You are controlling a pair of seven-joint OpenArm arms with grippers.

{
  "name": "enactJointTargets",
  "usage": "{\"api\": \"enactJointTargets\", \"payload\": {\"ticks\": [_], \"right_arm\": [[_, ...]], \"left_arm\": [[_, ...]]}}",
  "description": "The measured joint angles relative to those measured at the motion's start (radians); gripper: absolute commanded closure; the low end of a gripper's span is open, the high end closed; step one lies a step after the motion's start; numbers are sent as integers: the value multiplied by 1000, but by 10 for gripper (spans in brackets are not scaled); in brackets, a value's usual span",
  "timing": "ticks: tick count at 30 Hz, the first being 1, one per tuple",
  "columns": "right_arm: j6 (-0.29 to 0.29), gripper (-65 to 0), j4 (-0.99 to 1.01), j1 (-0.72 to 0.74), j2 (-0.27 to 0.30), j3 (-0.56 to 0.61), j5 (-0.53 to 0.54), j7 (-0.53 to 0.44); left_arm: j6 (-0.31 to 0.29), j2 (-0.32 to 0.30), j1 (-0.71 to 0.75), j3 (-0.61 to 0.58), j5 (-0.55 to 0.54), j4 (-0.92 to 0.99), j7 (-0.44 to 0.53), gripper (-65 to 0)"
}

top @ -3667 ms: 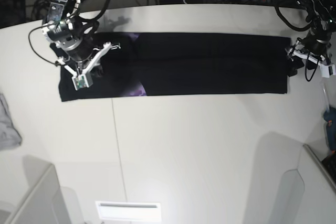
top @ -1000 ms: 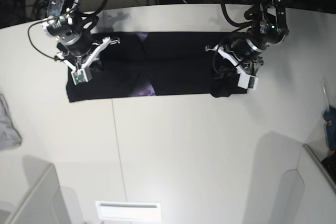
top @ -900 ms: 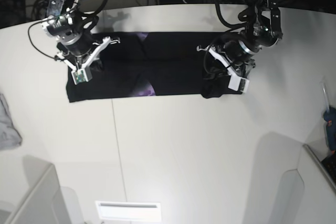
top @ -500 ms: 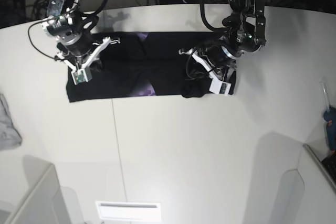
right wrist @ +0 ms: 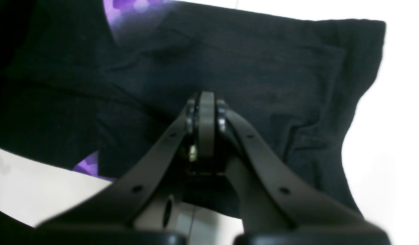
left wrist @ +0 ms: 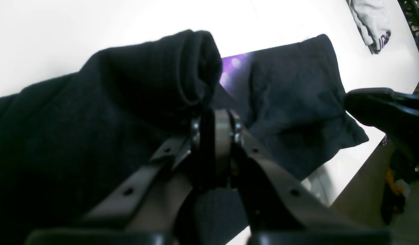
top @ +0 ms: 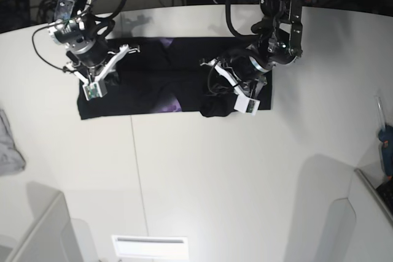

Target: Fold the T-shirt properly

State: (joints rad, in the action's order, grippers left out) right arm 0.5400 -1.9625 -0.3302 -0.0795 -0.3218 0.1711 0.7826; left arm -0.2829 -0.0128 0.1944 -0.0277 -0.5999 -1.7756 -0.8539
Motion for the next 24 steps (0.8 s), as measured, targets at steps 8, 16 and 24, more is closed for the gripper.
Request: {"api": "enactJointTargets", "payload": {"ticks": [8, 16, 24], "right_arm": [[0, 0, 0, 0, 0, 0, 0, 0], [0, 0, 0, 0, 0, 0, 0, 1], [0, 0, 0, -1, 0, 0, -1, 2]], "left_arm": [[0, 14, -8, -53, 0, 30, -1, 0], [0, 28, -8, -53, 0, 43, 0, 0], [3, 48, -34, -53, -2, 91, 5, 0]]}}
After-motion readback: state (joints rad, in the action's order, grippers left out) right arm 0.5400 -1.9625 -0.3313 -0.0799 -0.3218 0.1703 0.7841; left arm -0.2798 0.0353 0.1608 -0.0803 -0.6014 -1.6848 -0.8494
